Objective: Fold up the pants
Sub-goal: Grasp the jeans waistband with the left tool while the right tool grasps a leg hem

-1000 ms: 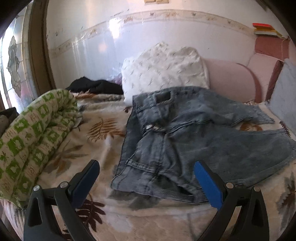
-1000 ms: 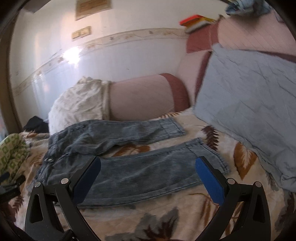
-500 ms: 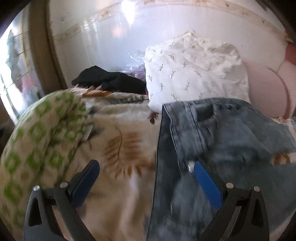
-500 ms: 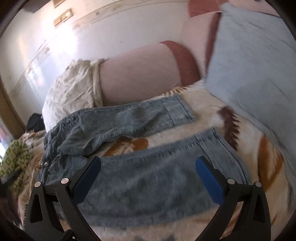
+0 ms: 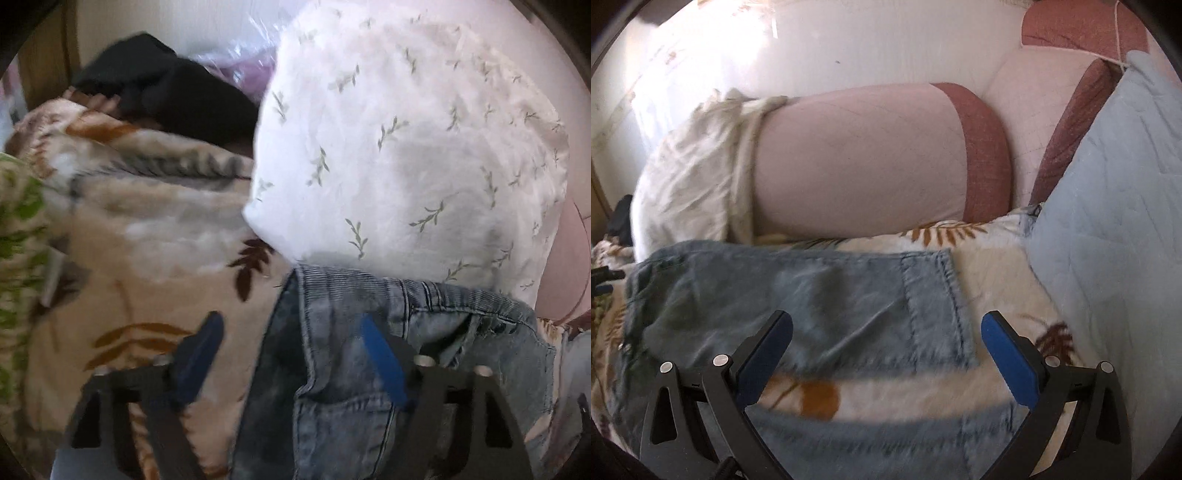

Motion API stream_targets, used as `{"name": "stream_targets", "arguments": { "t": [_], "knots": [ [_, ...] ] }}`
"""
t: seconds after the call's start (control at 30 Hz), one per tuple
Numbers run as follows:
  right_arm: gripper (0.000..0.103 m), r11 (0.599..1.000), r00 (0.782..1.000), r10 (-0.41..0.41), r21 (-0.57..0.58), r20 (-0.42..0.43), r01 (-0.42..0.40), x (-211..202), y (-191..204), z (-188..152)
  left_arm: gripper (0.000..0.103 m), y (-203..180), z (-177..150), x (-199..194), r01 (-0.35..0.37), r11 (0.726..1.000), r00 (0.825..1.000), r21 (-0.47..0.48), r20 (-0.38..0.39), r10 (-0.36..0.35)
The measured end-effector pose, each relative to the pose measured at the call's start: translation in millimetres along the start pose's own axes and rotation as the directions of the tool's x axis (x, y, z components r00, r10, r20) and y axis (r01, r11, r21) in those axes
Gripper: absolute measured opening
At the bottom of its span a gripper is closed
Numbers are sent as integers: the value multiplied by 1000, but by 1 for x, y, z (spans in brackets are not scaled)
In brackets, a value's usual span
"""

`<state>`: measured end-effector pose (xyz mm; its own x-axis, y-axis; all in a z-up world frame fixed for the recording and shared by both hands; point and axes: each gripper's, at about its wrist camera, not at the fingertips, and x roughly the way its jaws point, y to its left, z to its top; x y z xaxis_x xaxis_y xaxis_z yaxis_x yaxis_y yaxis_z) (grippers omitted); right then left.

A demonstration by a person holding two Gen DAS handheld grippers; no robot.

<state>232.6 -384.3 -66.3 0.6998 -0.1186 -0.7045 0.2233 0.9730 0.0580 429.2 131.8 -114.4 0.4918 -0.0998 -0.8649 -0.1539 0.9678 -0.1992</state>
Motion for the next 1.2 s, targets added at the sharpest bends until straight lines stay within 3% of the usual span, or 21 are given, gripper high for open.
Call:
{"name": "stream_targets", "arguments": {
  "t": [0.03,0.17,0.3,0.47,0.6,0.83,0.9,0.93,0.97,1.0,1.1,1.2],
  "knots": [
    [103,1000,1000,-4,10,-8,4,9,-5,5,58,-1,1,4,25,1000,1000,-3,-14,-25],
    [103,997,999,-28,73,-38,31,46,-23,19,21,-1,5,12,140,990,990,-25,-27,-141],
    [98,993,997,-33,111,-64,40,71,-36,28,6,-5,5,15,168,986,985,-11,-30,-169],
    [89,990,994,-20,135,-109,35,100,-48,37,5,4,8,27,218,976,976,-22,-25,-219],
    [88,986,991,-8,161,-131,29,120,-57,41,5,8,18,40,249,968,967,-41,-38,-250],
    [87,975,985,-22,215,-172,59,168,-73,48,4,2,17,47,240,970,970,-42,-19,-241],
    [74,973,980,-17,222,-199,62,181,-74,47,4,-4,14,45,228,973,973,-23,-9,-229],
    [73,974,978,-16,216,-206,62,185,-73,47,4,-6,13,43,222,975,975,-17,-5,-222],
    [61,979,981,-26,193,-191,64,185,-69,48,4,-6,13,41,222,975,975,-15,1,-222],
    [40,984,980,-17,173,-197,52,185,-66,49,4,-6,12,38,227,974,974,-14,8,-227],
    [14,985,979,-36,159,-203,70,175,-62,53,4,-2,10,17,255,967,966,-5,40,-255],
    [13,983,988,-2,178,-157,31,149,-63,56,4,4,7,-19,291,956,952,19,90,-292]
  ]
}}
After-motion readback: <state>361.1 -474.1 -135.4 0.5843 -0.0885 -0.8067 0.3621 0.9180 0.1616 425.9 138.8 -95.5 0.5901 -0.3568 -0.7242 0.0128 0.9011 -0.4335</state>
